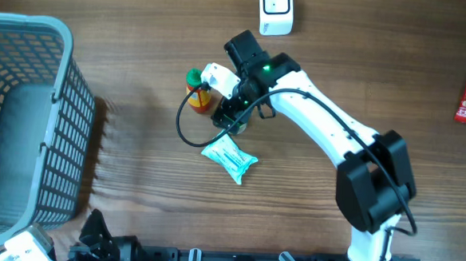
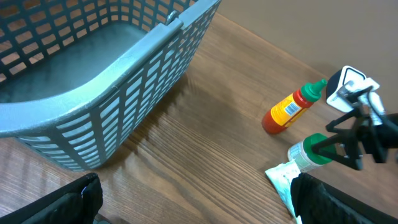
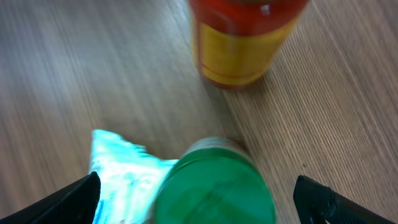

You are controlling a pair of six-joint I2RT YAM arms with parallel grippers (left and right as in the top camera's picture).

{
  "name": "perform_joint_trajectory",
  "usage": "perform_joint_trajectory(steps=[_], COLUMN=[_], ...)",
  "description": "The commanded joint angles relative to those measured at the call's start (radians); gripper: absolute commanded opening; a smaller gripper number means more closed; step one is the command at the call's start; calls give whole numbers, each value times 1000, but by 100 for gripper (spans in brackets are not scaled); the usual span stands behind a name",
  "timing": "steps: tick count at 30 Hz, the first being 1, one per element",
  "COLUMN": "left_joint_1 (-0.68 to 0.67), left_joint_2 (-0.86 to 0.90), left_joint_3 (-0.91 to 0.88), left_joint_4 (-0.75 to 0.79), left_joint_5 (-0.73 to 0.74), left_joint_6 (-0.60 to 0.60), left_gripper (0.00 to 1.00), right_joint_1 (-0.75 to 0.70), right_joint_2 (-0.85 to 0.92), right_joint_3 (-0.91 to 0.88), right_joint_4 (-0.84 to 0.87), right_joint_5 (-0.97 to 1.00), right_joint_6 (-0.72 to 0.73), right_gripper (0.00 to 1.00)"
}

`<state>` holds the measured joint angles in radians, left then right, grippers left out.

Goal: Scan the item barcode
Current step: 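Reach the right gripper down and grasp the green-lidded jar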

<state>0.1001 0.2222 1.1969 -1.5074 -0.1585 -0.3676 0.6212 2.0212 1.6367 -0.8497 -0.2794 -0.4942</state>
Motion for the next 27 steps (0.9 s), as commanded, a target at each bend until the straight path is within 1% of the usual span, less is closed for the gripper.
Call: perform_joint_trajectory(steps=[1, 3, 5, 6, 7, 9, 10, 11, 14, 15, 17, 19, 20, 23, 24, 26, 27], left_joint_1=[7, 7, 7, 7, 7, 7, 7, 7, 7, 7, 7, 7, 7, 7, 7, 7, 7], left_joint_2=[-6, -6, -6, -6, -6, -6, -6, -6, -6, -6, -6, -6, -6, -6, -6, -6, -6], left_joint_3=[2, 2, 2, 2, 2, 2, 2, 2, 2, 2, 2, 2, 2, 2, 2, 2, 2], left_joint_4=[3, 3, 3, 3, 3, 3, 3, 3, 3, 3, 3, 3, 3, 3, 3, 3, 3], left_joint_5=[1, 1, 2, 1, 1, 1, 1, 1, 1, 1, 2, 1, 2, 1, 1, 1, 1], left_joint_6=[16, 16, 16, 16, 16, 16, 16, 16, 16, 16, 16, 16, 16, 16, 16, 16, 17], left_gripper=[100, 100, 100, 100, 100, 100, 100, 100, 100, 100, 100, 100, 100, 100, 100, 100, 100], right_joint_1=[2, 2, 1, 1, 1, 1, 1, 0, -18, -34, -64, -94, -97, -95, -95, -94, -94], right_joint_2=[88, 116, 128, 128, 128, 128, 128, 127, 109, 89, 64, 60, 60, 60, 60, 60, 60], right_joint_3=[-8, -8, -8, -8, -8, -8, -8, -6, 27, 28, 28, 27, 14, -29, -57, -89, -90], right_joint_4=[48, 55, 42, 32, 19, 19, 19, 9, -83, -101, -129, -151, -149, -151, -157, -172, -183], right_joint_5=[132, 134, 134, 135, 135, 146, 176, 216, 233, 236, 235, 235, 237, 266, 285, 287, 288], right_joint_6=[53, 53, 90, 106, 126, 212, 274, 367, 599, 712, 891, 1119, 1209, 1340, 1384, 1387, 1384], right_gripper=[100, 100, 91, 85, 75, 66, 65, 65, 66, 66, 65, 65, 65, 66, 69, 73, 78])
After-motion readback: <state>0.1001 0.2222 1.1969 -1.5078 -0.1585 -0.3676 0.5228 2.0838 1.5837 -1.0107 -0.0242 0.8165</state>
